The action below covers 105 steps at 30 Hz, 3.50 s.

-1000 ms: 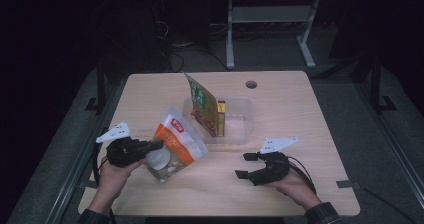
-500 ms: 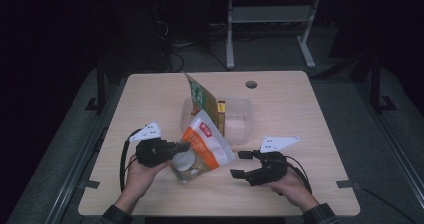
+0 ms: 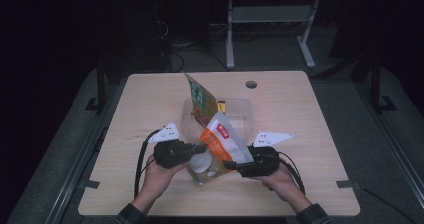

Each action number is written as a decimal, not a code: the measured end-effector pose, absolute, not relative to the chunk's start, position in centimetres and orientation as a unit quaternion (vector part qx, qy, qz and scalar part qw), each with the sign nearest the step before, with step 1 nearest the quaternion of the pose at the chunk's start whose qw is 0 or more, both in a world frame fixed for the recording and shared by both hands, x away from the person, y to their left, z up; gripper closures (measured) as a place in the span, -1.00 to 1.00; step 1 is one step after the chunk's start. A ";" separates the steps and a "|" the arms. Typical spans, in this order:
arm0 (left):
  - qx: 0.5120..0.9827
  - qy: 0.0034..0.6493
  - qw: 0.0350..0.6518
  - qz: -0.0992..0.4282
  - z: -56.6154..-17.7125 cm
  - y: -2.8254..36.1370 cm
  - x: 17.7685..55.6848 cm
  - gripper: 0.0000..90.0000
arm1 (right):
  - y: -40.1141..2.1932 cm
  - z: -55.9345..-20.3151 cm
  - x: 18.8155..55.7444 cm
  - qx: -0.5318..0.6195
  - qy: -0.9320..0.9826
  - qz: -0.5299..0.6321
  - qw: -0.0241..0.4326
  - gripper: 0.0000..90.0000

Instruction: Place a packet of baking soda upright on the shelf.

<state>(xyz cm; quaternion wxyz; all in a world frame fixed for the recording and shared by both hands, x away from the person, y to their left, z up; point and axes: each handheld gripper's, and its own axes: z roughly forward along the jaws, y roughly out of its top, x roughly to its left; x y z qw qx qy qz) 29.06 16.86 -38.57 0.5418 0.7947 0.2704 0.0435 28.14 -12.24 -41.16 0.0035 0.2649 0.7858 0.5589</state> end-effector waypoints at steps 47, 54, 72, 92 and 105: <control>0.806 0.286 0.513 0.077 -39.5 17.4 29.2 0.02 | -11.7 -39.2 27.5 0.194 0.786 0.587 -0.019 1.00; 0.813 0.282 0.501 0.086 -39.9 19.0 29.1 -0.23 | -12.6 -38.4 27.4 0.184 0.793 0.580 0.000 1.00; 0.857 0.272 0.432 0.075 -42.8 23.4 26.9 -0.56 | -15.9 -36.0 27.7 0.183 0.804 0.564 0.046 1.00; 0.873 0.263 0.394 0.115 -44.2 23.7 27.7 -0.56 | -18.4 -33.5 30.9 0.198 0.797 0.566 0.074 1.00; 0.875 0.259 0.391 0.120 -44.2 23.7 27.8 -0.56 | -19.1 -32.7 33.9 0.222 0.790 0.564 0.097 1.00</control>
